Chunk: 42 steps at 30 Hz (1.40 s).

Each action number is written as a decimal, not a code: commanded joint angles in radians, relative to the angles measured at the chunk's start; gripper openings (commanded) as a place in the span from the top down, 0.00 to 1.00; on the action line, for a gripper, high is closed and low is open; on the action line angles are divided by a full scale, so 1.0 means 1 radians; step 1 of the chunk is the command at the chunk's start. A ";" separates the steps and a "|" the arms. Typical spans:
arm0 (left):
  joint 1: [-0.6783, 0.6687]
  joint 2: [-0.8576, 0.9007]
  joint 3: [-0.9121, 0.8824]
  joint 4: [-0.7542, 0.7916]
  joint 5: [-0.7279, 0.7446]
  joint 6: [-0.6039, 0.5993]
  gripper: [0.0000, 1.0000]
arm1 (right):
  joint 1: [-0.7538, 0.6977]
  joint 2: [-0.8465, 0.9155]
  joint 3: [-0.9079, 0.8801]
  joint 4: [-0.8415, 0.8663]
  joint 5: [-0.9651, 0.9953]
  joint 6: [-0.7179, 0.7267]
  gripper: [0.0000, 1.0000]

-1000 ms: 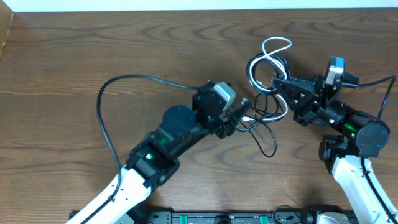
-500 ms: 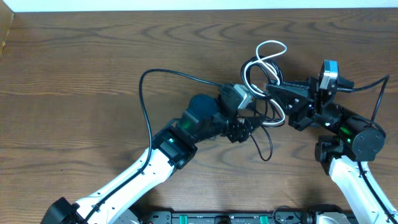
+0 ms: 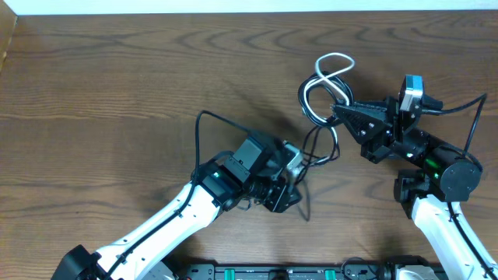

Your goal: Untangle cables

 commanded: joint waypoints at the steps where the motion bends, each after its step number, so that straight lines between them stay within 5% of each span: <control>1: -0.002 0.009 0.008 -0.117 -0.193 0.006 0.55 | -0.014 -0.003 0.006 0.011 0.052 0.003 0.99; 6: -0.002 0.009 0.008 -0.301 -0.398 0.006 0.66 | -0.047 -0.003 0.006 0.011 0.052 0.003 0.99; 12: -0.001 0.009 0.008 -0.445 -0.530 0.006 0.66 | -0.084 -0.003 0.006 0.009 0.048 0.000 0.99; 19: -0.002 0.009 0.008 -0.472 -0.546 0.005 0.76 | -0.127 -0.003 0.006 0.007 0.044 -0.001 0.99; 36: 0.003 0.009 0.008 -0.500 -0.557 0.005 0.76 | -0.350 -0.003 0.006 0.002 -0.030 -0.013 0.99; 42: 0.038 0.009 0.008 -0.510 -0.634 -0.051 0.86 | -0.441 -0.003 0.006 -0.058 -0.109 -0.098 0.99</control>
